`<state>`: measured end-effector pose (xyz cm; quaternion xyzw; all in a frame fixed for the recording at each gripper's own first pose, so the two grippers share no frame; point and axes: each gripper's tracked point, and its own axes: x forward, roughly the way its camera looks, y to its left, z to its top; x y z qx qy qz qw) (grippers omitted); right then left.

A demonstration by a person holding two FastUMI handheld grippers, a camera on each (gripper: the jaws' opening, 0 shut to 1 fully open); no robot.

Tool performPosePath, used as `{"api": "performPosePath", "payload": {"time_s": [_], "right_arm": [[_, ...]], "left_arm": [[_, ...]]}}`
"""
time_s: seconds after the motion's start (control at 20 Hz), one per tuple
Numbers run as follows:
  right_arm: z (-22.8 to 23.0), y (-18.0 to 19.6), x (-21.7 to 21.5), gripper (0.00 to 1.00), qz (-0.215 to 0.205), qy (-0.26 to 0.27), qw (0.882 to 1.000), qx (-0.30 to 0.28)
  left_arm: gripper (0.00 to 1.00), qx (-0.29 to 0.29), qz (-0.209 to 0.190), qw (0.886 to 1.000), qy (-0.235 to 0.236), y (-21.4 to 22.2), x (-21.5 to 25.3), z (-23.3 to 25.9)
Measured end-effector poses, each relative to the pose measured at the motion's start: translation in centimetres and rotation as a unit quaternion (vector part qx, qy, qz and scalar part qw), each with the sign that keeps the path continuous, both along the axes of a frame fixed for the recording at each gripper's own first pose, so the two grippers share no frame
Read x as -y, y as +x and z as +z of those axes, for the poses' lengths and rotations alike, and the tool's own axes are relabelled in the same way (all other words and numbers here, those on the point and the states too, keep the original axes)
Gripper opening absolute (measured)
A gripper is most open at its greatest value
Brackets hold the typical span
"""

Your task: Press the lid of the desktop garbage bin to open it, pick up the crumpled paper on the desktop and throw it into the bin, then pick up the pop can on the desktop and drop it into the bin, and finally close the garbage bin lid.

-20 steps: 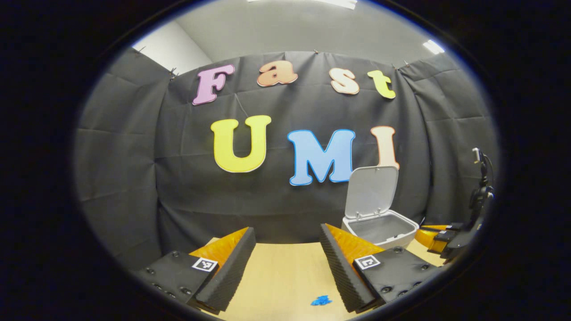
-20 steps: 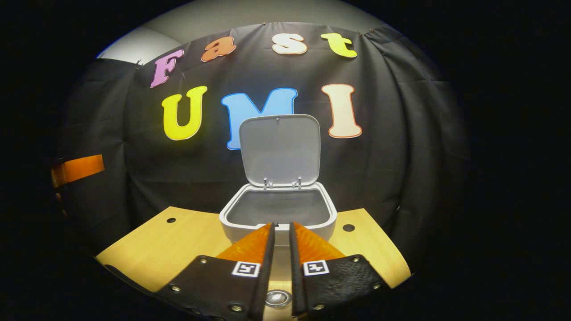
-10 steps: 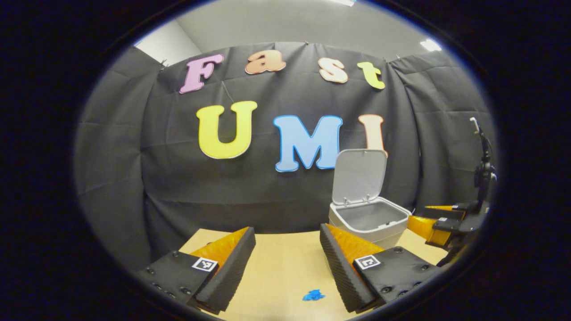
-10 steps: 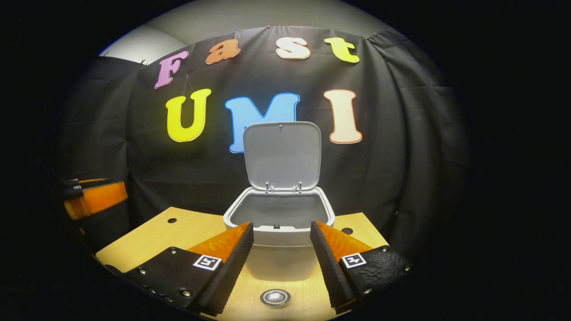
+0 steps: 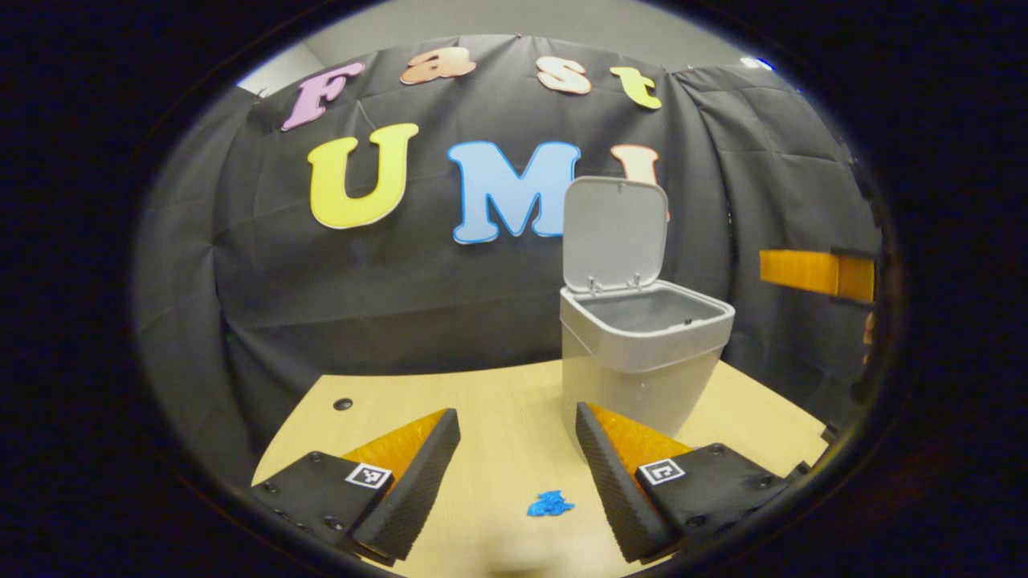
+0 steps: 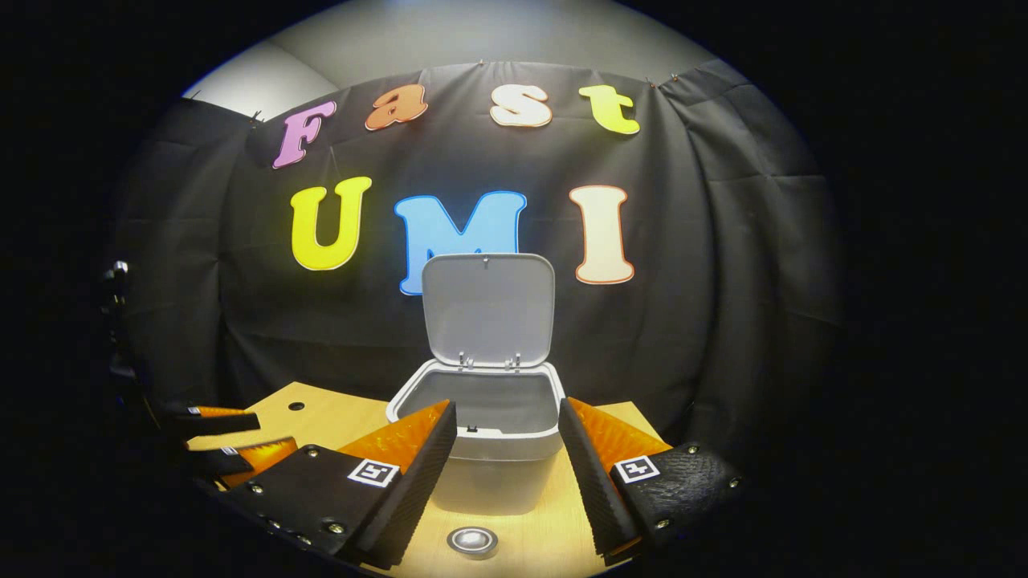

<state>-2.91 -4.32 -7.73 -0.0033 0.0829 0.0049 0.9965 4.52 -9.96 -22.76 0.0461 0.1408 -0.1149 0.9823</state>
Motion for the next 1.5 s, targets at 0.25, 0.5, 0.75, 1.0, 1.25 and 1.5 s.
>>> {"api": "performPosePath", "payload": {"time_s": [0.25,0.5,0.75,1.0,1.25,1.5], "right_arm": [[1.8,-0.3,1.8,0.82,-0.021,0.01,1.0,0.01],[2.2,-2.0,4.8,0.83,-0.058,-0.001,0.998,0.007],[2.4,-4.1,8.3,0.83,-0.107,-0.008,0.994,0.002],[2.0,-6.2,11.2,0.82,-0.153,-0.011,0.988,-0.008],[1.9,-7.3,12.5,0.82,-0.171,-0.02,0.985,-0.014],[1.4,-7.2,12.4,0.83,-0.17,-0.008,0.985,-0.021]], "left_arm": [[0.96,-0.049,-0.022,0.999,0.005,0.6,1.5,-6.7],[0.96,-0.103,-0.031,0.994,0.001,1.6,2.7,-13.2],[0.98,-0.149,-0.024,0.988,0.003,3.1,3.2,-18.7],[0.97,-0.186,-0.012,0.982,0.01,4.3,2.4,-23.1],[0.97,-0.215,0.007,0.977,0.01,3.9,1.6,-25.3],[0.98,-0.23,0.006,0.973,0.031,2.7,1.0,-27.6]]}}
